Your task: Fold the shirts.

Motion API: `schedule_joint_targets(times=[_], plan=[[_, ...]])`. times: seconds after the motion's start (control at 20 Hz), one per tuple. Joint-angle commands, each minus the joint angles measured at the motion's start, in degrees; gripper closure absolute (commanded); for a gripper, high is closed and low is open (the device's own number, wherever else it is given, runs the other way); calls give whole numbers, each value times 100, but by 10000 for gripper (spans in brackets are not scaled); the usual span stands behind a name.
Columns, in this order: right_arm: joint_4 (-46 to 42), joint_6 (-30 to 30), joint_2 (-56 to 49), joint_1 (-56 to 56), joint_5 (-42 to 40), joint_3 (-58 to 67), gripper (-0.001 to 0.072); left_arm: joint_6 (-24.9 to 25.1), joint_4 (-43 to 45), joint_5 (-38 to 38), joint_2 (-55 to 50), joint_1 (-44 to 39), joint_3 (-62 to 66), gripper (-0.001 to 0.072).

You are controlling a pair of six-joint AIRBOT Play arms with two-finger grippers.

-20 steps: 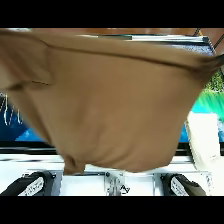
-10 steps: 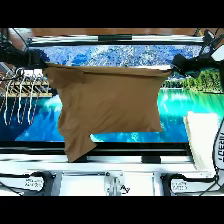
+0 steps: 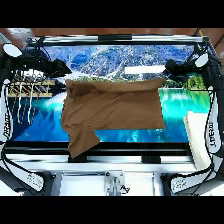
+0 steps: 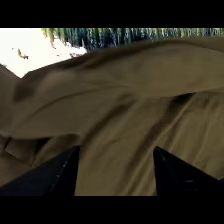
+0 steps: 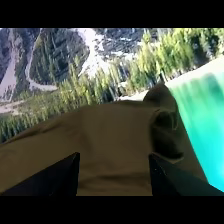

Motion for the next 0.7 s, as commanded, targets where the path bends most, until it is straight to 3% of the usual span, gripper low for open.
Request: schedule_joint_targets(times=[0.0, 0.15, 0.2, 0.25, 0.4, 0.45, 0.5, 0.65], plan=[[361, -697, 227, -175, 844, 105, 166, -411, 79, -684, -50, 214, 197, 156], [-671, -901, 802, -601, 2232, 168, 167, -695, 957, -2026, 114, 710, 442, 317], [-1014, -1014, 929, -774, 2865, 168, 167, -691, 1187, -2315, 229, 835, 352, 452], [-1141, -1169, 1012, -964, 3429, 140, 167, -636, 1390, -2450, 422, 938, 129, 519], [-1054, -1351, 1355, -1408, 3947, -479, 167, -315, 1510, -2380, 1211, 1110, -1296, 500], [-1043, -1351, 1519, -1456, 3906, -796, 167, -111, 1510, -2371, 1528, 1147, -2057, 457], [-1043, -1362, 1683, -1453, 3779, -1108, 167, 105, 1513, -2229, 1821, 1196, -2846, 365], [-393, -1434, 1875, -1453, 3497, -1521, 167, 579, 1263, -1191, 2444, 1405, -4752, 369]])
